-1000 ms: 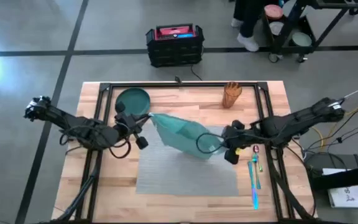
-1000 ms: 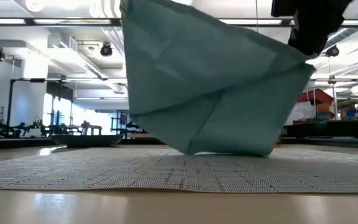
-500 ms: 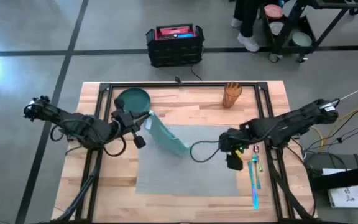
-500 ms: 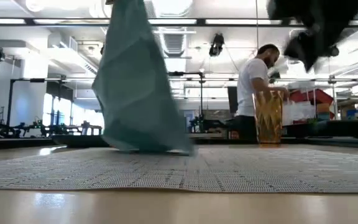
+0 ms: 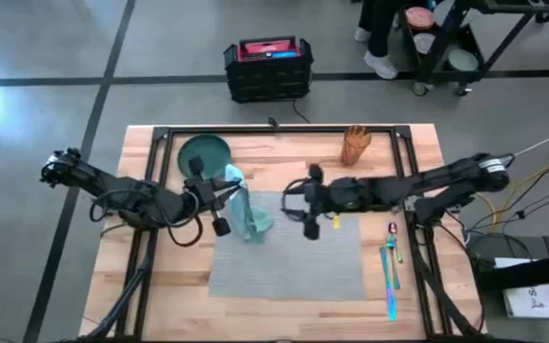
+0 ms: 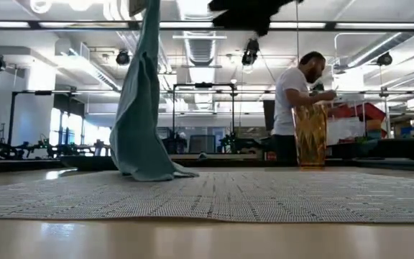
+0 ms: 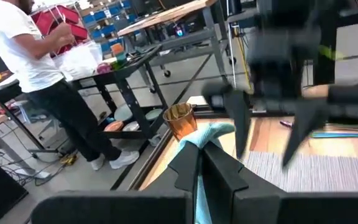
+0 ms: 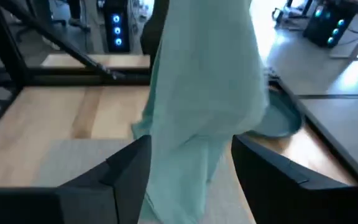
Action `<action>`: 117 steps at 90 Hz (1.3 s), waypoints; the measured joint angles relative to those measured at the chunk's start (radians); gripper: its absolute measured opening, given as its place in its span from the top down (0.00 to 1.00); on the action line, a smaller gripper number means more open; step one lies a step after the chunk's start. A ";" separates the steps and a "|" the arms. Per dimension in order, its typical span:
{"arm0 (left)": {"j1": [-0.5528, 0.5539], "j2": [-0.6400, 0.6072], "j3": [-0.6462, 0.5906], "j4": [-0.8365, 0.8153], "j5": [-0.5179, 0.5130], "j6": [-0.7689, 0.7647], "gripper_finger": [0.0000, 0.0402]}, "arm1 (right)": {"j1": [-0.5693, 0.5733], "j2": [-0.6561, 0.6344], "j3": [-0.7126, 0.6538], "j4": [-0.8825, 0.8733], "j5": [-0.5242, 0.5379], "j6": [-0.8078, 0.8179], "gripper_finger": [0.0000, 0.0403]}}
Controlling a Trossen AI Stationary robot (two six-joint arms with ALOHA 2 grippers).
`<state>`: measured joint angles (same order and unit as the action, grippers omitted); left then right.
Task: Set table place
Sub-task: Fold the light blue table napkin
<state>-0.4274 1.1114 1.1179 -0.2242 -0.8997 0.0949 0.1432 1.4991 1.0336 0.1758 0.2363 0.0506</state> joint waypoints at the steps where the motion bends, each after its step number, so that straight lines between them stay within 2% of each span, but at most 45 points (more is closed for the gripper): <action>1: 0.000 0.000 0.000 0.000 0.000 -0.001 1.00 | 0.000 0.013 0.000 0.018 0.000 0.008 0.50; 11: 0.000 0.000 0.000 0.003 0.000 -0.007 1.00 | 0.000 0.134 0.031 0.139 0.004 0.059 0.51; 23: 0.000 -0.001 0.000 0.003 0.000 -0.005 1.00 | 0.000 0.247 0.114 0.136 0.076 0.064 0.51; 37: 0.000 -0.001 0.000 -0.002 0.001 0.001 1.00 | 0.000 0.320 0.199 0.115 0.080 0.066 0.52; 45: 0.000 -0.001 0.000 -0.001 0.001 0.001 1.00 | -0.008 0.346 0.239 0.065 0.117 0.093 0.53; 59: 0.000 -0.001 0.000 0.000 0.002 0.001 1.00 | -0.024 0.393 0.254 0.046 0.138 0.110 0.58; 75: -0.004 -0.006 0.003 0.044 0.011 0.002 1.00 | -0.040 0.433 0.253 0.025 0.131 0.128 0.68; 91: -0.009 -0.008 0.062 0.045 0.054 0.011 1.00 | -0.054 0.433 0.255 0.023 0.131 0.090 0.76; 106: -0.024 -0.008 0.117 -0.015 0.054 0.028 1.00 | -0.080 0.398 0.253 -0.135 0.162 -0.045 0.83; 117: -0.026 -0.007 0.144 -0.077 0.054 0.027 1.00 | -0.099 0.340 0.266 -0.246 0.168 -0.070 0.89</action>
<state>-0.4534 1.1042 1.2616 -0.3016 -0.8455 0.1222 0.0443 1.8389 1.2993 -0.0704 0.4045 -0.0190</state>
